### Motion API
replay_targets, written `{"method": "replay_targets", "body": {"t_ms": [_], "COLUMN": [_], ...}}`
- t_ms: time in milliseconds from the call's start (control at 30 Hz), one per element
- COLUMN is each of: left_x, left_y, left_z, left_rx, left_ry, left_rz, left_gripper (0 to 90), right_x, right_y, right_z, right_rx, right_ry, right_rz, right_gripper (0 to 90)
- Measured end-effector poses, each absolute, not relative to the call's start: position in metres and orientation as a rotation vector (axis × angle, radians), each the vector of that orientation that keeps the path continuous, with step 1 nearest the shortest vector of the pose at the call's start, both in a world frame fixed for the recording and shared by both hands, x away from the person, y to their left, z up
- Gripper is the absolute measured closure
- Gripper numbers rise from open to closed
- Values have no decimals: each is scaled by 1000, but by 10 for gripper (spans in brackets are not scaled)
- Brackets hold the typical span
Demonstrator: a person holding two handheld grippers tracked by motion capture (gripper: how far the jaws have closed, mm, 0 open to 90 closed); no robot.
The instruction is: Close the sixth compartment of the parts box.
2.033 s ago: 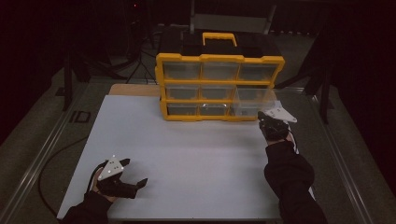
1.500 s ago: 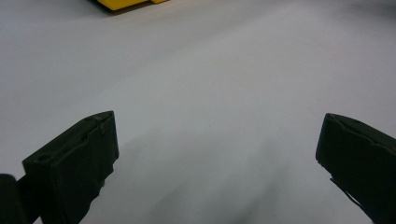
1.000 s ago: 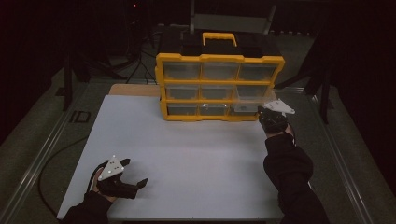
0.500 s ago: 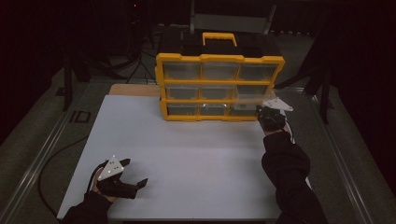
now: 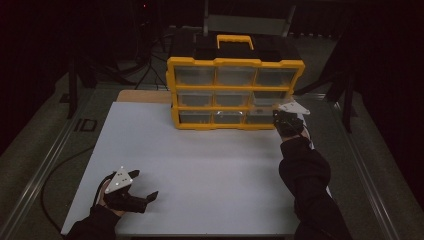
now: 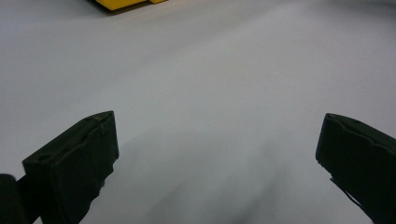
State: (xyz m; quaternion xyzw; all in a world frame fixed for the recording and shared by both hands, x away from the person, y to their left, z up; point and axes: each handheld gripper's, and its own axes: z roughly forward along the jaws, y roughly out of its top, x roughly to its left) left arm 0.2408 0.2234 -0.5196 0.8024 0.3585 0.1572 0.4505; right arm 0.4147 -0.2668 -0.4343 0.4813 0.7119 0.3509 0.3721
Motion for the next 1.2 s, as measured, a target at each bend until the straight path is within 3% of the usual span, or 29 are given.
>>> {"method": "replay_targets", "body": {"t_ms": [1200], "left_x": [241], "left_y": [224], "left_z": [-520], "left_rx": [1983], "left_ry": [883], "left_rz": [386], "left_gripper": [0], "right_x": [438], "right_y": [-261], "right_z": [-432], "right_rx": [1230], "right_ry": [1832], "right_rz": [843], "right_gripper": [900]}}
